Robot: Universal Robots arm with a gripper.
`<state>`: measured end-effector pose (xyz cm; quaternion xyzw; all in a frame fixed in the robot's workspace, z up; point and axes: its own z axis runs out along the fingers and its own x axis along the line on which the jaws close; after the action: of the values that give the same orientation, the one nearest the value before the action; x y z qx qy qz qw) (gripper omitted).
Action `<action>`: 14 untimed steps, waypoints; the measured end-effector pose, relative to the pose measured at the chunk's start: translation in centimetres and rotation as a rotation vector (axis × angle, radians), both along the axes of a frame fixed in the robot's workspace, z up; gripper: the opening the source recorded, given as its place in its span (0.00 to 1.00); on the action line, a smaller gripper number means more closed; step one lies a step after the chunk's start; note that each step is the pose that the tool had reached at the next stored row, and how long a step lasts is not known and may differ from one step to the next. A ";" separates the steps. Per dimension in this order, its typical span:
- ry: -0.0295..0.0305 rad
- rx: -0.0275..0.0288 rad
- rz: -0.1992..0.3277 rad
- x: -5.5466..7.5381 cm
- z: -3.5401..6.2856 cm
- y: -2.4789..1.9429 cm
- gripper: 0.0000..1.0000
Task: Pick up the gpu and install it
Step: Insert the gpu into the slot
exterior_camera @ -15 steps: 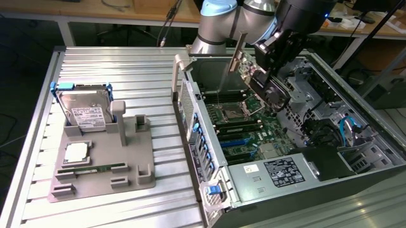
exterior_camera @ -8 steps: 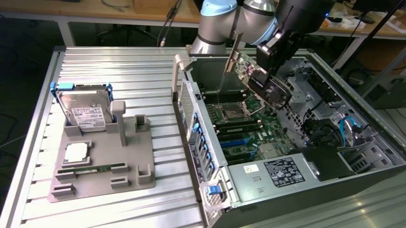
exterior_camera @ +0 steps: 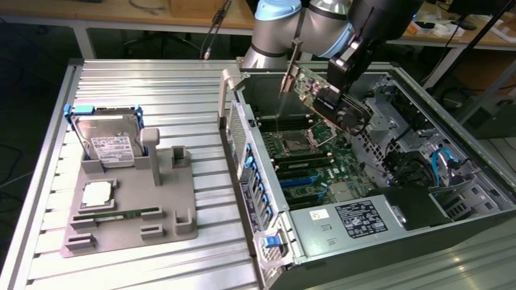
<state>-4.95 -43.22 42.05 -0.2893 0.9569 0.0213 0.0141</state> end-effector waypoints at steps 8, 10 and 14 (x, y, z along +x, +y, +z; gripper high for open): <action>0.0000 0.0001 0.079 0.0 -0.01 0.46 0.27; 0.0000 0.0000 0.098 0.0 -0.01 0.55 0.27; -0.0001 0.0001 0.148 0.0 -0.01 0.72 0.27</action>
<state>-4.95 -42.51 42.05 -0.3591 0.9330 0.0224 0.0126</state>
